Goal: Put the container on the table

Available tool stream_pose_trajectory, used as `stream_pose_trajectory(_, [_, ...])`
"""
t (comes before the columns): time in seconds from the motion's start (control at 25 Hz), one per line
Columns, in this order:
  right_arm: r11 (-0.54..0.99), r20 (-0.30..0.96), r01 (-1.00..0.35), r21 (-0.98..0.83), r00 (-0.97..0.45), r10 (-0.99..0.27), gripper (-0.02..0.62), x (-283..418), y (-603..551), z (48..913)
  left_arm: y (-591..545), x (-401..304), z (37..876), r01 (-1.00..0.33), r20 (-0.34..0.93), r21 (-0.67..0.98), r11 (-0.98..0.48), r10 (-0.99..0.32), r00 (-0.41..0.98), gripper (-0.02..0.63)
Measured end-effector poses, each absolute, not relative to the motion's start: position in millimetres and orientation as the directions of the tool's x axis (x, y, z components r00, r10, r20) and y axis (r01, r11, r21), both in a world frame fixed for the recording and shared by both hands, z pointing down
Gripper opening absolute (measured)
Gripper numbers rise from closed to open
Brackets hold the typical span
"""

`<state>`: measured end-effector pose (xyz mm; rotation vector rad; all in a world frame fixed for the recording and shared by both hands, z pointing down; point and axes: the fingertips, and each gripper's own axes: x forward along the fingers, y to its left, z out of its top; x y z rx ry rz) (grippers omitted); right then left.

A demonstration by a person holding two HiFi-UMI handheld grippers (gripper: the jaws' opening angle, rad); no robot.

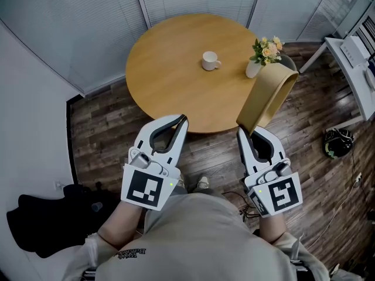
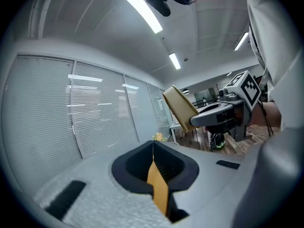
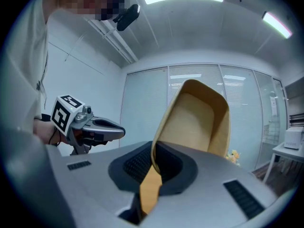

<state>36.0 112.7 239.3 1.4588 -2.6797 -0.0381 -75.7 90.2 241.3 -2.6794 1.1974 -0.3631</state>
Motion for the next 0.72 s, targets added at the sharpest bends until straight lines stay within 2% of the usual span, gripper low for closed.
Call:
stream_pose_trajectory(0.44, [0.539,0.078,-0.842,0.028,-0.536,-0.840,0.034,74.6,101.2,256.2,81.3,-40.0,258.6,-0.697,0.191,-0.270,-0.664,-0.746,0.637,0.021])
stream_pose_trajectory(0.64, [0.532,0.089,-0.845,0.042,-0.528,-0.845,0.034,90.0,96.4,260.9,76.6,-28.9,261.5,-0.718,0.191,-0.208,-0.664,-0.748,0.636,0.021])
stream_pose_trajectory(0.72, [0.530,0.090,-0.846,0.061,-0.524,-0.847,0.034,92.6,95.7,260.5,73.5,-25.9,265.1,-0.706,0.209,-0.244,-0.665,-0.747,0.631,0.021])
